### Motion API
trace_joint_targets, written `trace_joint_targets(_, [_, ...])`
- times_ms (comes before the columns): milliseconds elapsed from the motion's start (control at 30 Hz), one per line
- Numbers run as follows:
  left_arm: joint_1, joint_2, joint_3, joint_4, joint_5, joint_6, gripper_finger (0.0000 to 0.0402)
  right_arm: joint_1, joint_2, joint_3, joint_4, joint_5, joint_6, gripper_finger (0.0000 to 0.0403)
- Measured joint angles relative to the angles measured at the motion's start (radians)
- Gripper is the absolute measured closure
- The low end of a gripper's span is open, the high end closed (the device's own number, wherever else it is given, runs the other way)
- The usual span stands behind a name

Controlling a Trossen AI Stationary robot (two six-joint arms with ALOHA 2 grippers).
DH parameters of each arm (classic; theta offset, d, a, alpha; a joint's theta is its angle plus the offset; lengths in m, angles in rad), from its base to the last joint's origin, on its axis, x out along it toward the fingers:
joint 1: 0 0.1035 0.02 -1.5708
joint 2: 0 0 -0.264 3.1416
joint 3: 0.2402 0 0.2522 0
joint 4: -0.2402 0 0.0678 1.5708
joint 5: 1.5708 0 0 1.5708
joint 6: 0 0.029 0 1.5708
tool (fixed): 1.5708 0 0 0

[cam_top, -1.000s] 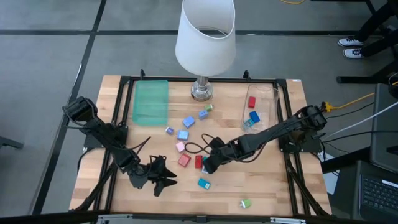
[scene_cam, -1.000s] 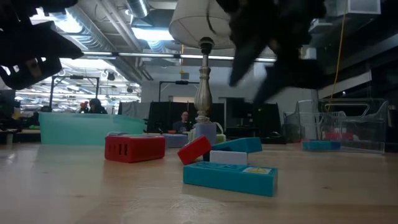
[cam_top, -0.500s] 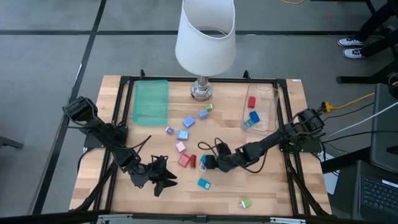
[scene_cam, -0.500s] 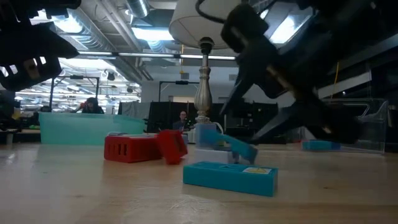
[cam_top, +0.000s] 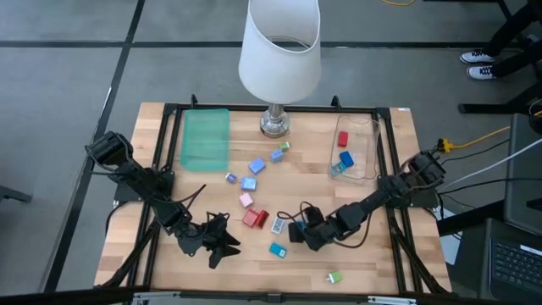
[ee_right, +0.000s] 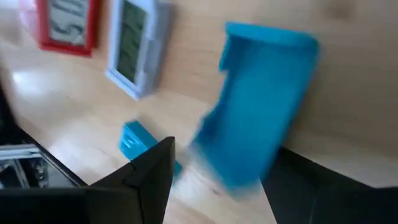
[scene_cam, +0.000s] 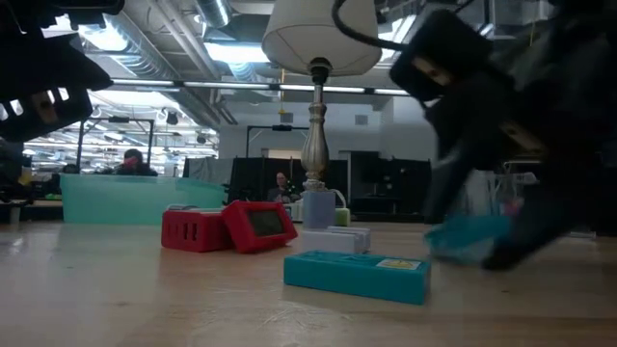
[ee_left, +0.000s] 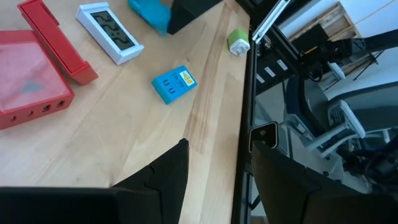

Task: Pick & Place Office items
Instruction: Put the light blue timer cover into the transparent bin

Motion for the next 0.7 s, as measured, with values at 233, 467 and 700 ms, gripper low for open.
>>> trace_joint_targets(233, [0.000, 0.000, 0.000, 0.000, 0.000, -0.003, 0.0233, 0.033, 0.000, 0.000, -0.035, 0.055, 0.085, 0.0179])
trace_joint_targets(467, [0.000, 0.000, 0.000, 0.000, 0.000, -0.005, 0.0233, 0.035, 0.000, 0.000, -0.036, 0.075, 0.107, 0.0179])
trace_joint_targets(700, [0.000, 0.000, 0.000, 0.000, 0.000, -0.007, 0.0233, 0.034, 0.000, 0.000, -0.039, 0.167, 0.152, 0.0189])
